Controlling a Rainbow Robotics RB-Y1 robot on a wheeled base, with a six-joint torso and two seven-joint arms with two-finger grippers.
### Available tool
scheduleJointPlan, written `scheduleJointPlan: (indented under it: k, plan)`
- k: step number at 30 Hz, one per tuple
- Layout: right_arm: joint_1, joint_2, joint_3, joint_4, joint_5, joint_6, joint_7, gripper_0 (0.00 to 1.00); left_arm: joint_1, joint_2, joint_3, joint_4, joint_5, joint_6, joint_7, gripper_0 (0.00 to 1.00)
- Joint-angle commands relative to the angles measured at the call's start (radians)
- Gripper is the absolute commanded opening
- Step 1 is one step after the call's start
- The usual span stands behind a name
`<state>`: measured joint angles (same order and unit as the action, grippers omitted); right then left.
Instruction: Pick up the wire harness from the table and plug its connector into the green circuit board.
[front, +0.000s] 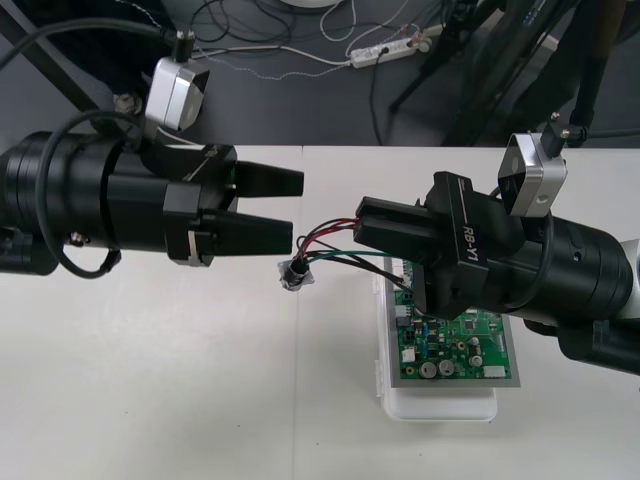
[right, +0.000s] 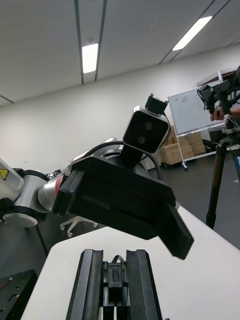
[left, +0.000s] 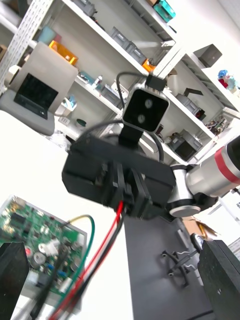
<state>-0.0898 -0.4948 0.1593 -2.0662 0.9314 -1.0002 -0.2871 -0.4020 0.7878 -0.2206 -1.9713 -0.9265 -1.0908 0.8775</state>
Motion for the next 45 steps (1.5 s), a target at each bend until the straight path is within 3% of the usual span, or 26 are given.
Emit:
scheduleJointPlan:
  k: [1, 7, 28, 45]
  plan:
    - [0.016, 0.019, -0.006, -0.054, 0.004, 0.009, 0.040, 0.00, -0.113, 0.028, -0.002, 0.051, 0.058, -0.031, -0.097, 1.00]
    - [0.018, 0.019, 0.003, -0.054, 0.003, 0.011, 0.057, 0.00, -0.141, 0.021, -0.048, 0.065, 0.081, -0.035, -0.187, 1.00]
    - [0.016, 0.002, 0.019, -0.054, 0.076, 0.009, 0.054, 0.00, -0.106, -0.067, -0.109, 0.065, 0.029, -0.081, -0.242, 1.00]
    - [0.015, -0.037, 0.012, -0.138, 0.213, 0.011, -0.089, 0.00, -0.063, -0.108, -0.108, 0.065, -0.034, -0.104, -0.276, 1.00]
